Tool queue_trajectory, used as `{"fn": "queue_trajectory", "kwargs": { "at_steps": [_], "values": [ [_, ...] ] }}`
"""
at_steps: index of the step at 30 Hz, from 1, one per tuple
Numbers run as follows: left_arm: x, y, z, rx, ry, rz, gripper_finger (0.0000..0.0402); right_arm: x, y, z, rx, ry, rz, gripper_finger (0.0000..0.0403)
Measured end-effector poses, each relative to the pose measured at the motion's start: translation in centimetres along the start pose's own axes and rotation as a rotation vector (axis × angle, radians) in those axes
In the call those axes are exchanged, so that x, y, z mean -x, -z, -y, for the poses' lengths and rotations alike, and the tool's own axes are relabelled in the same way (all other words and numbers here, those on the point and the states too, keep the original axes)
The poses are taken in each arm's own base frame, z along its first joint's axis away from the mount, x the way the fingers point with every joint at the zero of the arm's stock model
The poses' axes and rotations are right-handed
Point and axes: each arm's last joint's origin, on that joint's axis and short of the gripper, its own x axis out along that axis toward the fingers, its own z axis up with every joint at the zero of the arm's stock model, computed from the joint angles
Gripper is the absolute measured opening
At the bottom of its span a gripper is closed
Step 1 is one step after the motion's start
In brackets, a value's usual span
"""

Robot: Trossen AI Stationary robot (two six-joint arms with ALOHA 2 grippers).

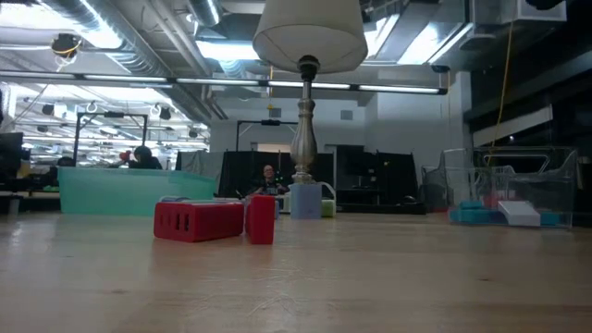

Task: Pick & Place Office items
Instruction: Put the red digital timer into the transparent bin

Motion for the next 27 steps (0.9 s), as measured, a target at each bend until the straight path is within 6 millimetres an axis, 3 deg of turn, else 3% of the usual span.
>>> {"fn": "queue_trajectory", "kwargs": {
  "at_steps": [4,7,10,14,17,21,27],
  "values": [
    [4.4,-0.1,2.2,0.025,-0.053,0.024,0.0135,-0.5,1.2,1.2,-0.043,0.117,0.015,0.0187],
    [5.8,1.2,3.5,0.026,-0.129,-0.02,0.0132,-0.9,1.9,1.7,-0.1,0.099,0.001,0.0187],
    [6.3,3.7,4.3,0.038,-0.248,-0.117,0.0128,-1.9,2.9,2.4,-0.186,0.062,-0.083,0.0187],
    [6.2,8.1,5.1,0.109,-0.398,-0.221,0.0122,-5.1,4.2,2.5,-0.187,-0.061,-0.237,0.0187],
    [5.3,12.3,5.9,0.169,-0.469,-0.29,0.0116,-8.1,5.2,2.6,-0.143,-0.061,-0.414,0.0187],
    [4.5,17.4,7.7,0.267,-0.475,-0.319,0.0105,-11.4,6.1,2.4,-0.007,0.133,-0.655,0.0187],
    [4.1,24.6,10.3,0.371,-0.368,-0.335,0.0092,-14.0,6.6,1.8,0.122,0.455,-0.898,0.0187]
  ]
}}
